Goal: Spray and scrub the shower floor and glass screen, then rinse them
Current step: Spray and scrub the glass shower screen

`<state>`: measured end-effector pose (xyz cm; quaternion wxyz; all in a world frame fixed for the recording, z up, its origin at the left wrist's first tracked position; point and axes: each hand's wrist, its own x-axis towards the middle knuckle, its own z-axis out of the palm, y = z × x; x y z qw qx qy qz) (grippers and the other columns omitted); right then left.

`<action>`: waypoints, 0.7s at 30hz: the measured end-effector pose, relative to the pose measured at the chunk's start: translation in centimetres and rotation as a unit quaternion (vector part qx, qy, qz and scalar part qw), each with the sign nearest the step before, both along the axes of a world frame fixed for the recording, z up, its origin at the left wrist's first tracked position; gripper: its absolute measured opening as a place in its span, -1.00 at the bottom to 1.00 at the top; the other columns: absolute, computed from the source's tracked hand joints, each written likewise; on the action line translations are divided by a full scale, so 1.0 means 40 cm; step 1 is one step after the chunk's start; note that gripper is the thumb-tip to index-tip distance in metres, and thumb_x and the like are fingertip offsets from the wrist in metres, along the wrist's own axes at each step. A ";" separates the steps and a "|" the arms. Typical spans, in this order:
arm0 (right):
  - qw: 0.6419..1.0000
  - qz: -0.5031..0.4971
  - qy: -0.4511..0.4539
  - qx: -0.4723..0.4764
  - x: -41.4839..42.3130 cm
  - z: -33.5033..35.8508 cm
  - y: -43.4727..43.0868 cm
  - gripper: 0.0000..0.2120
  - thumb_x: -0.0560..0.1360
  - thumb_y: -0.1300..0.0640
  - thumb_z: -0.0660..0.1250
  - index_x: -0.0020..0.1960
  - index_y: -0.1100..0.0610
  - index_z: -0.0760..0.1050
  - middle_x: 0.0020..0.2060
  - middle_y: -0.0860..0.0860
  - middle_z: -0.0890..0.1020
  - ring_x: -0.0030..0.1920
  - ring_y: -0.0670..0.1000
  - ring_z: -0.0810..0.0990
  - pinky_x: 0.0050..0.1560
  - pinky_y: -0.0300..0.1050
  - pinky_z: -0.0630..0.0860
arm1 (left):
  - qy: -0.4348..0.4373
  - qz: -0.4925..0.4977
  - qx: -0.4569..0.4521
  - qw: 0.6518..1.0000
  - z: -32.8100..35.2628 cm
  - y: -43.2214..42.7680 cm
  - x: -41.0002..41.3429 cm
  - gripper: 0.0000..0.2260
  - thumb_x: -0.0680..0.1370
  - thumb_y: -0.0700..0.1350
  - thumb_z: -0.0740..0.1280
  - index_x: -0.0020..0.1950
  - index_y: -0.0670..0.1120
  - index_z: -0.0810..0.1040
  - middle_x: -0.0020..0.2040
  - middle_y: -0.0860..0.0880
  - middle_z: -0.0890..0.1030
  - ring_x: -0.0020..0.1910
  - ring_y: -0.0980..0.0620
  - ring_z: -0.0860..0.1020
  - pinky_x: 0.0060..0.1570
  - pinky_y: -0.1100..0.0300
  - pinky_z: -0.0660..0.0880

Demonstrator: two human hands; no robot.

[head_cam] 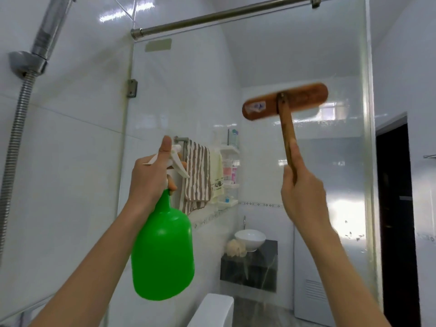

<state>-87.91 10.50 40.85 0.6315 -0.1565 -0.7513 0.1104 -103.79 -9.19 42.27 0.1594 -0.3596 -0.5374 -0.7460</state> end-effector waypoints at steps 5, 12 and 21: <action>0.999 0.008 -0.003 0.031 -0.068 0.136 0.023 -0.49 0.66 0.09 0.06 0.56 -0.12 0.01 -0.34 0.15 0.54 -0.35 0.13 0.54 -0.29 0.06 0.56 | -0.004 0.020 0.014 1.000 0.000 -0.024 -0.021 -0.51 0.57 0.31 0.16 0.02 -0.04 0.69 -0.11 -0.01 0.73 -0.62 0.07 0.39 -0.54 0.24 0.41; 0.997 0.017 -0.072 0.035 -0.132 -0.013 -0.061 -0.46 0.65 0.03 0.02 0.55 -0.21 -0.12 -0.44 0.01 0.44 -0.50 -0.08 0.41 -0.50 -0.32 0.33 | -0.004 0.037 0.014 0.999 0.001 -0.080 -0.062 -0.52 0.56 0.32 0.16 0.03 -0.01 0.69 -0.08 0.01 0.73 -0.60 0.04 0.37 -0.52 0.22 0.42; 0.995 0.040 -0.092 0.021 -0.260 -0.029 -0.131 -0.46 0.66 0.01 0.00 0.53 -0.23 -0.19 -0.23 0.02 0.50 -0.46 -0.15 0.38 -0.44 -0.33 0.34 | -0.017 0.058 0.029 0.998 -0.004 -0.141 -0.113 -0.46 0.55 0.33 0.16 0.02 -0.08 0.69 -0.10 0.00 0.74 -0.60 0.07 0.38 -0.53 0.27 0.42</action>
